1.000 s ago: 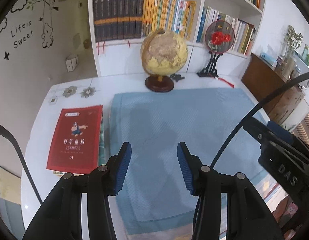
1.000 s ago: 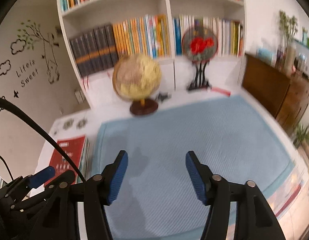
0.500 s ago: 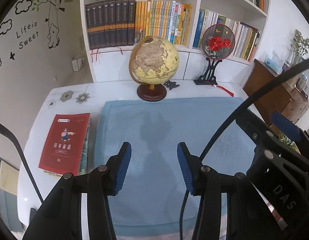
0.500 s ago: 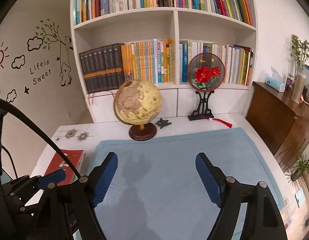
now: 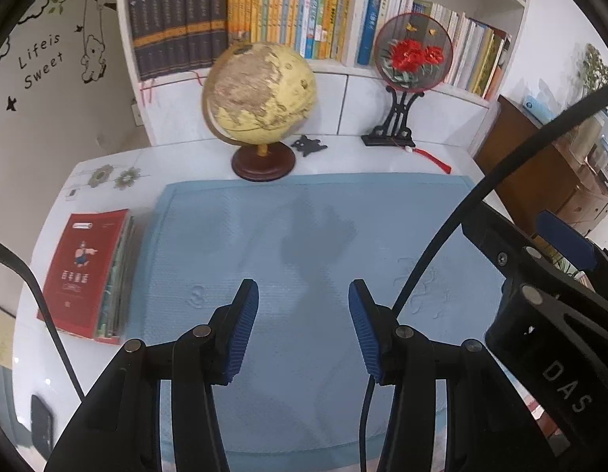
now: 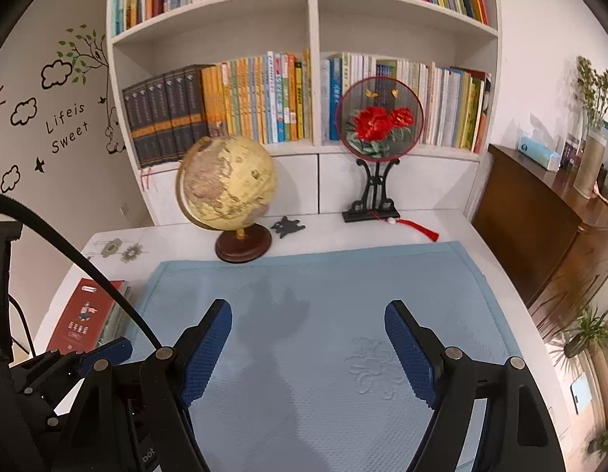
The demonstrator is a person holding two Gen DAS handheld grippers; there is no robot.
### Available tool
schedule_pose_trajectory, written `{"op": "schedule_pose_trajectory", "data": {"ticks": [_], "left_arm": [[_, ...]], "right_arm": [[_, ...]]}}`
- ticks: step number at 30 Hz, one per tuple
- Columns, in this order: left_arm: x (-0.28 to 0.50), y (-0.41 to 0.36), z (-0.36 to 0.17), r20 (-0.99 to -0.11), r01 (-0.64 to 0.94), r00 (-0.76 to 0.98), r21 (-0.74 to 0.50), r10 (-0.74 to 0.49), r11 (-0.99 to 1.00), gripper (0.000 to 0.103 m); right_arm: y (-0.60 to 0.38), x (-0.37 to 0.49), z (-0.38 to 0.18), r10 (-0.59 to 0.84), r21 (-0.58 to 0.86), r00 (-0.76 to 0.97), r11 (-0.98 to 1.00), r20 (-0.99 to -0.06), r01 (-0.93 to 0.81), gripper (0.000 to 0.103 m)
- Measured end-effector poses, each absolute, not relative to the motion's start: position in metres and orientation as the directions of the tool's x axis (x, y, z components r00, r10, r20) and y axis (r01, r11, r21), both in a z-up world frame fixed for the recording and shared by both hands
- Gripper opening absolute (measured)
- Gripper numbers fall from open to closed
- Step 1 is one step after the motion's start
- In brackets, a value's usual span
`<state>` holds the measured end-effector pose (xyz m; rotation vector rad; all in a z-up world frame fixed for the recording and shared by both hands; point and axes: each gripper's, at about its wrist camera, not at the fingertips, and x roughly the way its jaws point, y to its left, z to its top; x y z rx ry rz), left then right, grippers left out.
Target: Organize books
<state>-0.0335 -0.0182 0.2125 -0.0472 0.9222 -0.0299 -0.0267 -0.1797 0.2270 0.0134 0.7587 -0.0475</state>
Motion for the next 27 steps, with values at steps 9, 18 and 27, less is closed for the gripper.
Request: {"op": "schedule_pose_trajectory", "data": {"ticks": [9, 18, 27], "left_arm": [[-0.005, -0.036, 0.194, -0.823, -0.009, 0.567, -0.047, -0.034, 0.999, 0.045], [0.016, -0.038, 0.178, -0.848, -0.015, 0.530, -0.039, -0.025, 0.999, 0.045], [0.021, -0.039, 0.177, -0.849, -0.011, 0.528, -0.034, -0.023, 0.999, 0.045]], "right_arm": [[-0.201, -0.001, 0.211, -0.024, -0.006, 0.705, 1.000, -0.709, 0.028, 0.078], [-0.206, 0.024, 0.194, 0.005, 0.015, 0.676, 1.000, -0.737, 0.009, 0.078], [-0.208, 0.028, 0.189, 0.009, 0.018, 0.666, 1.000, -0.746, 0.007, 0.078]]}}
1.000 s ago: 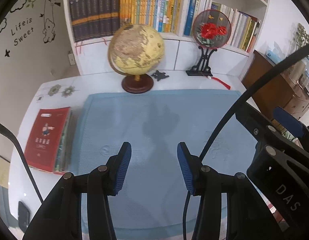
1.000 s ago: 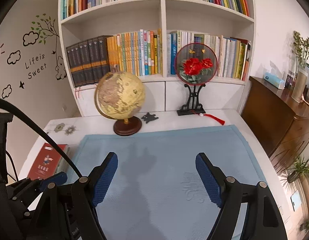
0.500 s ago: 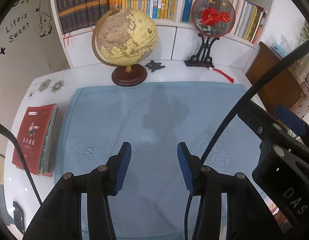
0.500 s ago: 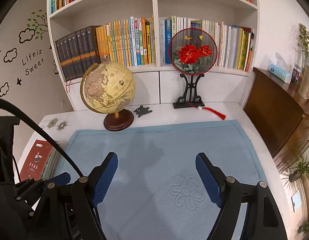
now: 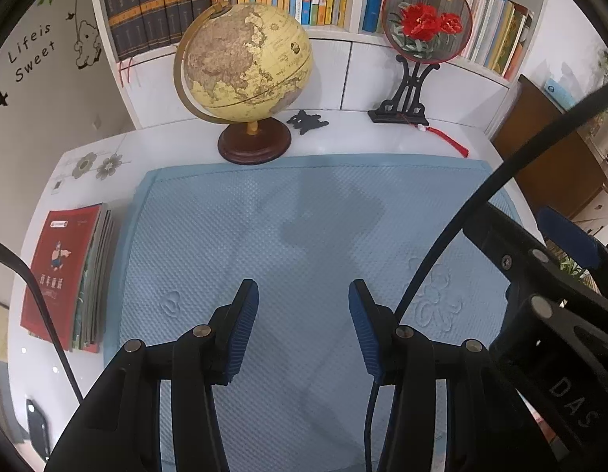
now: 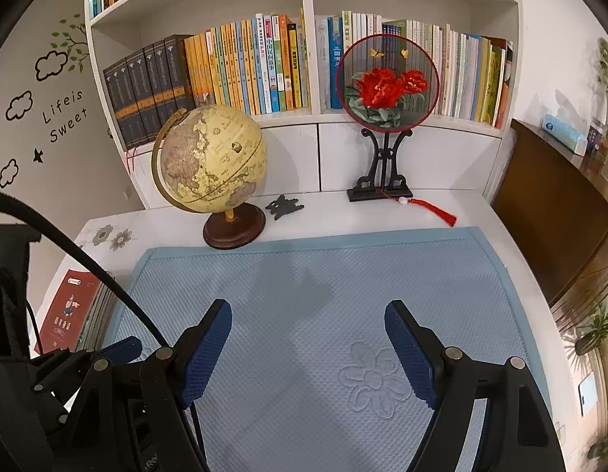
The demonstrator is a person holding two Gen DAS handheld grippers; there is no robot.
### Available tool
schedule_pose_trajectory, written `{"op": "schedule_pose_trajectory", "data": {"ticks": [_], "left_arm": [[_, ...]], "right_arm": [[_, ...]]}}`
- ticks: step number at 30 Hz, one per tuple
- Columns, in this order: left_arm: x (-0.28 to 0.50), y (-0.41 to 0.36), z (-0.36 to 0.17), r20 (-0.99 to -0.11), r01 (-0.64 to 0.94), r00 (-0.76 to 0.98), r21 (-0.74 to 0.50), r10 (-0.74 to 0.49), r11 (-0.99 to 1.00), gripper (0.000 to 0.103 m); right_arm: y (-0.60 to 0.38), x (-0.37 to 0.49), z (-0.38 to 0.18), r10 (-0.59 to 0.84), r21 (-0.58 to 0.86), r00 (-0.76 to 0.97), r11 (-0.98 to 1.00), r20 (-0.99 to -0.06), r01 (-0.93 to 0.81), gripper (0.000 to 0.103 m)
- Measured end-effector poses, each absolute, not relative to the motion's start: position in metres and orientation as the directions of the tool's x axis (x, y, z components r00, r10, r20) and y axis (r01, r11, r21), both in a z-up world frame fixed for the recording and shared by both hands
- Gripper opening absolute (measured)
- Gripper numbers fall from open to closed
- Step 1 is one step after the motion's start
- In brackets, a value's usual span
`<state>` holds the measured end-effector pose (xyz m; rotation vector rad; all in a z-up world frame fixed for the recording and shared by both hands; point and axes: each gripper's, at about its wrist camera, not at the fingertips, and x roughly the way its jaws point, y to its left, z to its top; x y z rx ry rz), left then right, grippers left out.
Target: Organize books
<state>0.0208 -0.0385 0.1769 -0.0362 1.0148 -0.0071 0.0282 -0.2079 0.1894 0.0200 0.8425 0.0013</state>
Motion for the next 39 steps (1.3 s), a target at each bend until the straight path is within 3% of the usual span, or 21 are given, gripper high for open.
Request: {"op": "schedule_pose_trajectory", "data": {"ticks": [24, 39], "left_arm": [[0.014, -0.033, 0.183, -0.833, -0.016, 0.551, -0.078, -0.056, 0.997, 0.045], [0.016, -0.030, 0.185, -0.823, -0.025, 0.568, -0.032, -0.012, 0.999, 0.046]], "right_arm": [[-0.207, 0.023, 0.191, 0.051, 0.055, 0.668, 0.998, -0.743, -0.014, 0.078], [-0.201, 0.021, 0.194, 0.047, 0.038, 0.682, 0.999, -0.730, -0.029, 0.078]]}}
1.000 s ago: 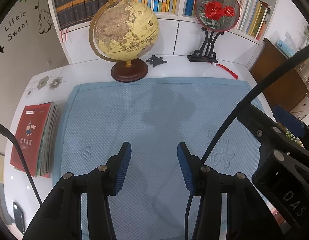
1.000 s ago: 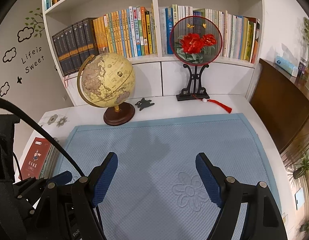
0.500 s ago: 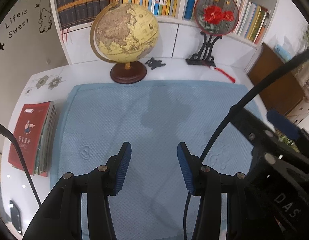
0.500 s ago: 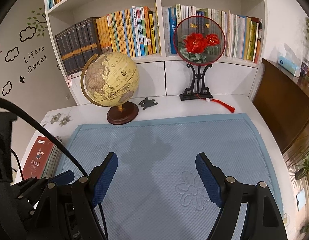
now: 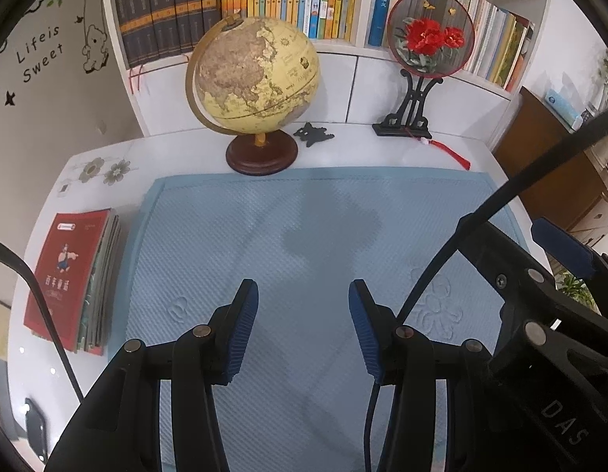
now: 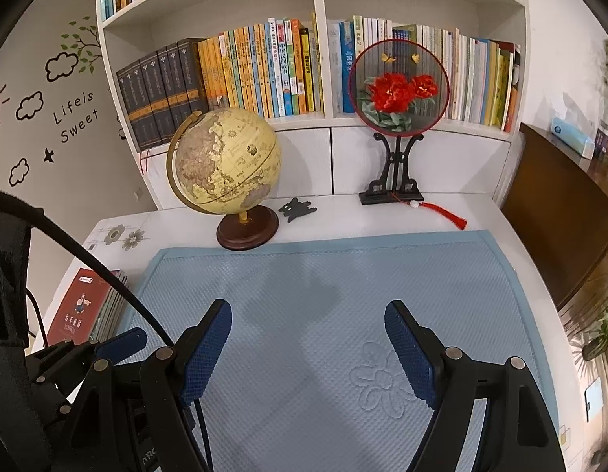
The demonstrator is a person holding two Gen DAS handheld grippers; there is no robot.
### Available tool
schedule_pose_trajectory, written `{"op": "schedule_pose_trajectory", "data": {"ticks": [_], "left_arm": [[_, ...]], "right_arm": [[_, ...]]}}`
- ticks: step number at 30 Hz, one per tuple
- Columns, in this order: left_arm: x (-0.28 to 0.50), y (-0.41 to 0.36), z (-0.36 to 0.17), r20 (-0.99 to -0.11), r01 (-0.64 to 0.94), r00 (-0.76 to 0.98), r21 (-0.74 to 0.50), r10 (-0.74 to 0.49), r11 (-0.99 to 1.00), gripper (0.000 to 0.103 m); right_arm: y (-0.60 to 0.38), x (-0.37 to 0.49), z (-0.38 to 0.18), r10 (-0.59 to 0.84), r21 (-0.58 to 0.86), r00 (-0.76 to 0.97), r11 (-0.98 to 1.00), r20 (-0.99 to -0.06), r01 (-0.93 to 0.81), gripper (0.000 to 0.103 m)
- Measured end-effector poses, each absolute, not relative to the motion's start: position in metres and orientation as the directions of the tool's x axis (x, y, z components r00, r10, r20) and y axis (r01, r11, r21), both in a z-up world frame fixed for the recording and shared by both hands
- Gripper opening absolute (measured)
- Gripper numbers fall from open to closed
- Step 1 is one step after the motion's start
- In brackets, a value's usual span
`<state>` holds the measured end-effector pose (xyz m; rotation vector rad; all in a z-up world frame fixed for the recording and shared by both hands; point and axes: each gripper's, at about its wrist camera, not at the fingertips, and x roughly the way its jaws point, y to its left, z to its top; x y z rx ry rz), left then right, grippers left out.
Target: Organize books
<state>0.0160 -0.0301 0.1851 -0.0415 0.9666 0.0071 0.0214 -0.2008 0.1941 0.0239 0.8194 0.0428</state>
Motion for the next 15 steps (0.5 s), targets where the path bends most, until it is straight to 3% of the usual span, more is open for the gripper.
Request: {"op": "schedule_pose_trajectory", "data": {"ticks": [13, 15], "left_arm": [[0.0154, -0.0341, 0.1867, -0.815, -0.019, 0.578, 0.040, 0.044, 0.999, 0.055], [0.0154, -0.0334, 0.1865, -0.815, -0.026, 0.577, 0.048, 0.054, 0.998, 0.064]], "right_arm": [[-0.1999, 0.0220, 0.1914, 0.047, 0.038, 0.675, 0.999, -0.736, -0.028, 0.078], [-0.1996, 0.0222, 0.1913, 0.046, 0.034, 0.677, 0.999, -0.735, -0.031, 0.078]]}}
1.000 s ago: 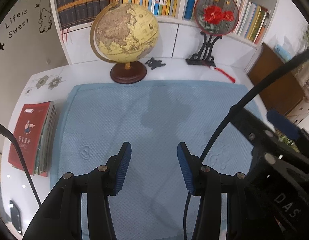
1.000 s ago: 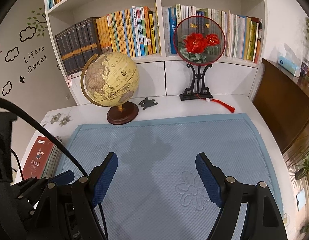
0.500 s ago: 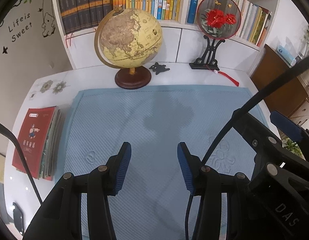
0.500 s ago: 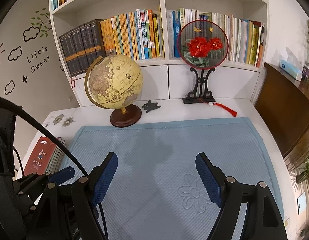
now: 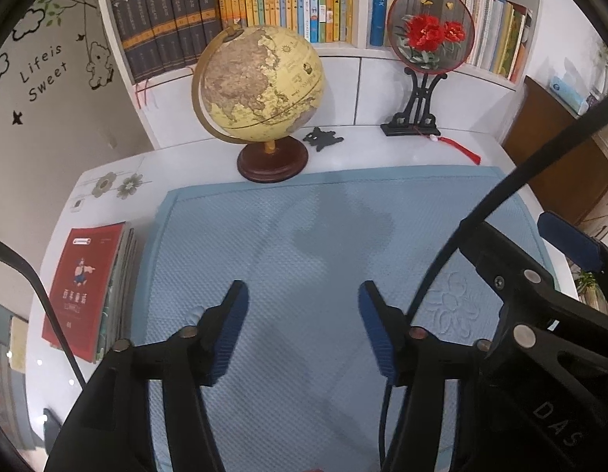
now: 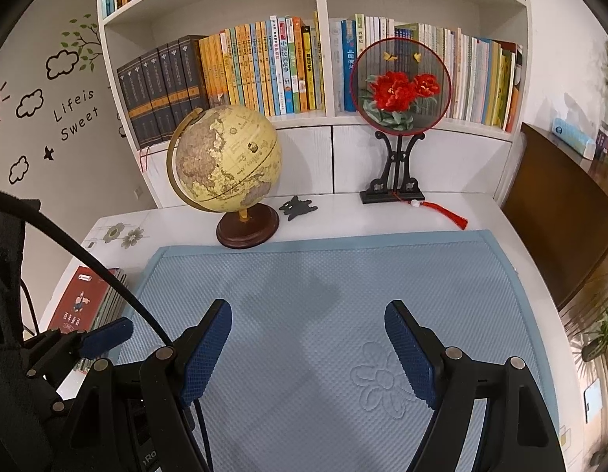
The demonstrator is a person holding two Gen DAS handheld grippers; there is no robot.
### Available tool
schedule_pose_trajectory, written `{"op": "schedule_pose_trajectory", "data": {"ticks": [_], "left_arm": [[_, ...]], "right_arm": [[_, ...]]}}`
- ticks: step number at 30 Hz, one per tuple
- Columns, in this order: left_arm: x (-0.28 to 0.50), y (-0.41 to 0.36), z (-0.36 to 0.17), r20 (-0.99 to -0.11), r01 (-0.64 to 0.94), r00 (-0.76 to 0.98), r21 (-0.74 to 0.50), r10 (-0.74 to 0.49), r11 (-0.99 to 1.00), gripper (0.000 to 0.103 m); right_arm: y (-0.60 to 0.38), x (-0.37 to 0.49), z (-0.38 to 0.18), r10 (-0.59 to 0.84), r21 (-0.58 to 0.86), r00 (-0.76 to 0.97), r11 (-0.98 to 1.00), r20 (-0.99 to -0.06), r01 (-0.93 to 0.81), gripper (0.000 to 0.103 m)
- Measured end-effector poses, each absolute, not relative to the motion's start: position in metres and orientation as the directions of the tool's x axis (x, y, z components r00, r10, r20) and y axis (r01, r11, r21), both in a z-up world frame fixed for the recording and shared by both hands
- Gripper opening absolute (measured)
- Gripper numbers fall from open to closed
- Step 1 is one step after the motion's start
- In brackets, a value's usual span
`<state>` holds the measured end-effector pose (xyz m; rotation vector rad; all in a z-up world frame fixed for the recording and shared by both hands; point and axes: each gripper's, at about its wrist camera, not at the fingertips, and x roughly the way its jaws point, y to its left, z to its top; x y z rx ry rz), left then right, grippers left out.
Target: Organize books
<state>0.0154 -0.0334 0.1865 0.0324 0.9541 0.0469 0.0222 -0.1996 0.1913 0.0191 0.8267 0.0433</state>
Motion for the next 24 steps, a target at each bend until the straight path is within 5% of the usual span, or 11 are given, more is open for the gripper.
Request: {"op": "schedule_pose_trajectory", "data": {"ticks": [24], "left_arm": [[0.0161, -0.0299, 0.1829, -0.824, -0.029, 0.564, 0.041, 0.050, 0.999, 0.066]], "right_arm": [[-0.2018, 0.0245, 0.1827, 0.044, 0.041, 0.660, 0.999, -0.750, -0.020, 0.078]]}}
